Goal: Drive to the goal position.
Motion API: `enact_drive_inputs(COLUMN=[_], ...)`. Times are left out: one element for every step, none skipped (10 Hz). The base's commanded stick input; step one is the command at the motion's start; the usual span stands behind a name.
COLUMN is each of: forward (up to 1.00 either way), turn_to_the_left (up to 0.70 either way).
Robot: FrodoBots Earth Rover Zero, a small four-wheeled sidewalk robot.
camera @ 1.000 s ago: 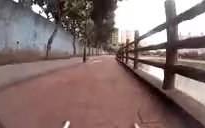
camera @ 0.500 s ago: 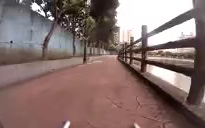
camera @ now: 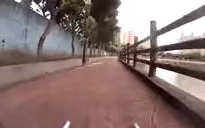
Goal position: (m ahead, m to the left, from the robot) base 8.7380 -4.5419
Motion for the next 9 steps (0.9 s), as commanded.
enact_drive_inputs(forward=[1.0,1.0,1.0,1.0,1.0,1.0,1.0,1.0,1.0], turn_to_the_left=[0.0,0.0,0.0,0.0,0.0,0.0,0.0,0.0,0.0])
